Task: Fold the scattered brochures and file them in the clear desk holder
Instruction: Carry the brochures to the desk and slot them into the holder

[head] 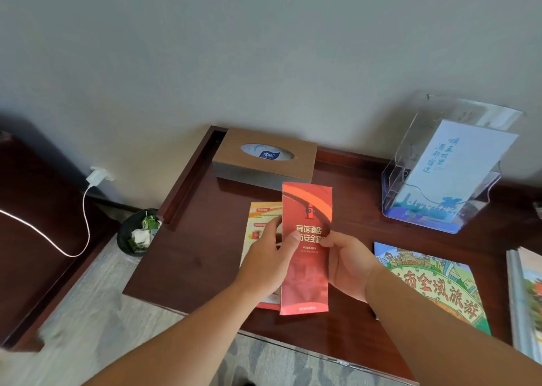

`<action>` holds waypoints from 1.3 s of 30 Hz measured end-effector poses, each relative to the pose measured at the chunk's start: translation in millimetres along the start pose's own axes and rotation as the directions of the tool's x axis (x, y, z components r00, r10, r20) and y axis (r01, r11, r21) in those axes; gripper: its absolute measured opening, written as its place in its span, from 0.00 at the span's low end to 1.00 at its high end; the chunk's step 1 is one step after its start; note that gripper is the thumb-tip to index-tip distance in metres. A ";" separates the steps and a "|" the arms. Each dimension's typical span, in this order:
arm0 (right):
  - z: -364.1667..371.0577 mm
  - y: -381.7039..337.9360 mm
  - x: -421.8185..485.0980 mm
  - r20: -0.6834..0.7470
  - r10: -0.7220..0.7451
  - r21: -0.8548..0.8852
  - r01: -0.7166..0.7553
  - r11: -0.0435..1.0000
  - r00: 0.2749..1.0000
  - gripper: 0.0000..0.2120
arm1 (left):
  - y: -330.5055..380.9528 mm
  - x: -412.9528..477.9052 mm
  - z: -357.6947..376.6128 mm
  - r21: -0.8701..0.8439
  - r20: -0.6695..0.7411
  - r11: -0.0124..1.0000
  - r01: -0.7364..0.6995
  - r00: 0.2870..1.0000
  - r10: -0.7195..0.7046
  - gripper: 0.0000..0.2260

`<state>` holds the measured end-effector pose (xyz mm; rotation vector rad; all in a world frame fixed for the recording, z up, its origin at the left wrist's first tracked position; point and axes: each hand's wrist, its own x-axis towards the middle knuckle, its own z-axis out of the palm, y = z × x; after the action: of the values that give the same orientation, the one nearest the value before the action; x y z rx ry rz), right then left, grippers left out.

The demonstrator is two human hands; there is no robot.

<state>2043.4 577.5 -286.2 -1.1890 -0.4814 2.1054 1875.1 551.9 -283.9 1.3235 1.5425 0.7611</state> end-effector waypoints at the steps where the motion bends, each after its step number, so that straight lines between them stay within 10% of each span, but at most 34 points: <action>1: 1.1 2.1 1.2 -0.035 -0.002 -0.019 0.001 1.000 0.999 0.20 | 2.0 -0.7 2.1 -0.009 -0.029 1.000 0.007 1.000 -0.008 0.11; 8: 2.3 8.7 -2.1 -0.201 -0.059 -0.231 0.011 0.973 0.978 0.13 | 4.0 -4.8 9.2 -0.296 -0.079 0.941 0.167 0.977 -0.198 0.10; 15: 5.9 12.4 -7.8 -0.235 -0.083 -0.204 0.034 0.978 0.968 0.14 | -3.9 -7.6 15.2 0.127 -0.293 0.989 0.080 0.955 -0.040 0.17; 20: 3.7 15.3 -7.6 -0.297 -0.159 -0.362 0.043 0.931 0.942 0.14 | -14.1 -2.8 14.7 0.103 -0.136 0.986 0.132 0.984 -0.117 0.25; 24: -8.0 24.9 -8.4 -0.172 -0.417 -0.932 -0.011 0.361 0.893 0.36 | -34.3 -0.3 16.2 0.396 -0.136 0.913 0.103 0.989 -0.053 0.27; 29: -22.9 50.0 -6.8 0.034 -0.207 -0.956 -0.028 -0.292 0.978 0.57 | -51.3 1.4 21.2 0.800 -0.083 0.601 -0.006 0.989 0.120 0.27; 39: -30.2 60.0 -2.7 0.057 -0.197 -0.894 -0.038 -0.447 0.979 0.59 | -75.0 37.5 41.0 0.849 0.309 0.352 -0.394 0.911 0.274 0.30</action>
<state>2048.2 532.7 -336.1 -1.9327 -2.7278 0.7149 1884.4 566.6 -375.6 2.5175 1.6383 -0.0453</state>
